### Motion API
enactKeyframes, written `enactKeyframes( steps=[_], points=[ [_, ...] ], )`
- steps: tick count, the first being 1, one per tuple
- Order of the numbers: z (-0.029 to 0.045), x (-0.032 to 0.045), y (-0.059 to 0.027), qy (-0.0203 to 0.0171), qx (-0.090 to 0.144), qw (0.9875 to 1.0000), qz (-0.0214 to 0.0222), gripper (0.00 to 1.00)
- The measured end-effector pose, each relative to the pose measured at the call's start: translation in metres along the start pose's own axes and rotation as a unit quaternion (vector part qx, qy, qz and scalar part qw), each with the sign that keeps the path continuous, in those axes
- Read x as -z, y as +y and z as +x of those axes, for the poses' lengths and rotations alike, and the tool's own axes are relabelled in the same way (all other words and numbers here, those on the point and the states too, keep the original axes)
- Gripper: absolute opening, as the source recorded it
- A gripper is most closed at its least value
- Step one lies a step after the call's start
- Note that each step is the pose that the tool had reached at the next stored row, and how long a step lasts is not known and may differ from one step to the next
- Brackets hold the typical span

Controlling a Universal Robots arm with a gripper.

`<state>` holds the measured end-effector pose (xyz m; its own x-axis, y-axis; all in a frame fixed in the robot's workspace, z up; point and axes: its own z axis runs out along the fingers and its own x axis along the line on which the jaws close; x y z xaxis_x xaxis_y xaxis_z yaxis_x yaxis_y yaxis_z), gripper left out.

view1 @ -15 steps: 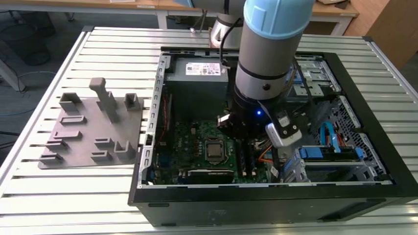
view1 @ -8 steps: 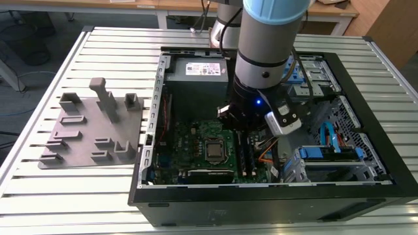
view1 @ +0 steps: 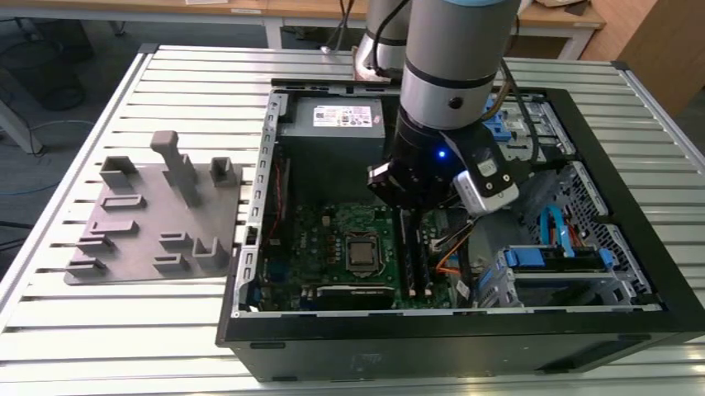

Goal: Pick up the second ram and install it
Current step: 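Press down the second ram until it locks into place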

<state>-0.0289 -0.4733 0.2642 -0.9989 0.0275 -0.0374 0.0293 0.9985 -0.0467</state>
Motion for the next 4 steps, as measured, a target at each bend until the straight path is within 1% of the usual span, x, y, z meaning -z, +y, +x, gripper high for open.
enactKeyframes(
  steps=[4],
  points=[
    [0.0, 0.0001, 0.0, 0.0001, 0.0, 1.0, -0.0003, 0.11]
  ],
)
